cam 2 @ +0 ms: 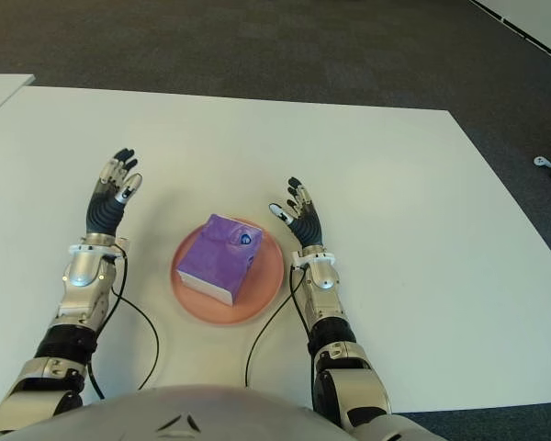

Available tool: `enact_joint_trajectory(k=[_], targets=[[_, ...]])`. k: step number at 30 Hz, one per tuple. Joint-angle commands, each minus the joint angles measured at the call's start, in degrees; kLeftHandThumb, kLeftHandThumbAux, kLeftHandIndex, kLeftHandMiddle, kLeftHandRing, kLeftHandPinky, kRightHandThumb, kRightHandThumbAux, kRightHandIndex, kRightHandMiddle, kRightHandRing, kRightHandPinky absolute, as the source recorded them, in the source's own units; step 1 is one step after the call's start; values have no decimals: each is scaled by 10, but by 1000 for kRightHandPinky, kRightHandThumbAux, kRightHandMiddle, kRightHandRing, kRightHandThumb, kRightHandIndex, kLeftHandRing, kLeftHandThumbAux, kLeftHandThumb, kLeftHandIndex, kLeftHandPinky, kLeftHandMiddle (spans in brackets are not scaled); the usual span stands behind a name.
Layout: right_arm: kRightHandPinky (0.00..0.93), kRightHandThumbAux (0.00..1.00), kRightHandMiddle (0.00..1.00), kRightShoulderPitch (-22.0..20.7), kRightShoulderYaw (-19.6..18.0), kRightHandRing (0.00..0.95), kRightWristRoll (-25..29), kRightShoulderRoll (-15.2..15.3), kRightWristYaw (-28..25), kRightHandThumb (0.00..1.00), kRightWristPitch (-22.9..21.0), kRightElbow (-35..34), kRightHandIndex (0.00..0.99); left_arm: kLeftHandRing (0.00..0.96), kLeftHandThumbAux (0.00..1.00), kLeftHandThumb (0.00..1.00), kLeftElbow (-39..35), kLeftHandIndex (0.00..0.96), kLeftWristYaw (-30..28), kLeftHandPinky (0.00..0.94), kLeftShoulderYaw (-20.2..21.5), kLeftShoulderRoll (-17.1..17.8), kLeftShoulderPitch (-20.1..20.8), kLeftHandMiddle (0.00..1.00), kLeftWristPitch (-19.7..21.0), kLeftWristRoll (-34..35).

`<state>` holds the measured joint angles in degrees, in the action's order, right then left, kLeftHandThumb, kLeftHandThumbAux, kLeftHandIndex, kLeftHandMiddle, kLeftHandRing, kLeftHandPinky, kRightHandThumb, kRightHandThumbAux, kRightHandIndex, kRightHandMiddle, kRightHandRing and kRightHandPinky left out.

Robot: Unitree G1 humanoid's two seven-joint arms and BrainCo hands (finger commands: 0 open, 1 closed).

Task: Put the tissue paper into the plate.

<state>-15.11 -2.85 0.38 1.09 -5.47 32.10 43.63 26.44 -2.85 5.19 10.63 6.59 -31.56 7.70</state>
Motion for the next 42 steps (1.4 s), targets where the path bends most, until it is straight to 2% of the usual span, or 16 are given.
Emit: enact_joint_trajectory(k=[1,7,11,17,42], targets=[[0,586,0,71,5,0,1,-12,4,0,-63,28,0,0,461,0,41,0,0,0,5,-9,3,0,-12,-18],[0,594,0,75,7,0,-3,-12,10,0,-77,13,0,0,439,0,73,0,10,0,8,-14,11,0,-12,-37],[0,598,0,63,0,0,2,-2,2,0,-62,56,0,0,427,0,93,0,12,0,11,-17,16,0,-16,-43],[0,604,0,65,1,0,2,-8,5,0,-69,39,0,0,414,0,118,0,11,0,13,-22,24,0,-16,-45],[0,625,0,69,4,0,-1,-13,22,0,-82,21,0,0,410,0,152,0,-6,0,7,-27,30,0,-21,-51]])
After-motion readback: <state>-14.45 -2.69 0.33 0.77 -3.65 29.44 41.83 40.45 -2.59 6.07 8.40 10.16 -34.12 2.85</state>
